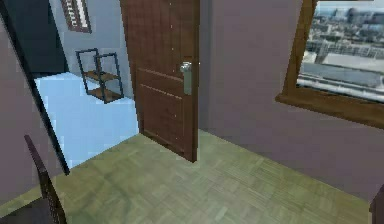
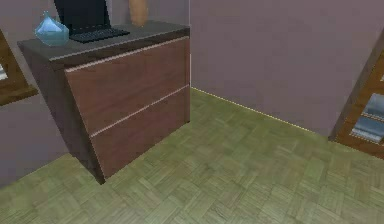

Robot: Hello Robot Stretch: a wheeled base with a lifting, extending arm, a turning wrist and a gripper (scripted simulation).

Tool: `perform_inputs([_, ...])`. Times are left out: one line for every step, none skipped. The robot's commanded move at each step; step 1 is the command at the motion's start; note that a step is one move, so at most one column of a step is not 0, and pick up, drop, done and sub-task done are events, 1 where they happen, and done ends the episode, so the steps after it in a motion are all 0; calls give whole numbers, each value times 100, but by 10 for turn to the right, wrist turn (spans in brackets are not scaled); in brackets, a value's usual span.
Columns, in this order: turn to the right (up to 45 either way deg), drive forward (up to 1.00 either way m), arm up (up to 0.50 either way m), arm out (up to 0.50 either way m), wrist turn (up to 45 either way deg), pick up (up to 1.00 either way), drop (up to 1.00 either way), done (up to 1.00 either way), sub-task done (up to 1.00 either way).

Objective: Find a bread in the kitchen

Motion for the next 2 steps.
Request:
perform_inputs([-30,0,0,0,0,0,0,0,0])
perform_inputs([0,100,0,0,0,0,0,0,0])
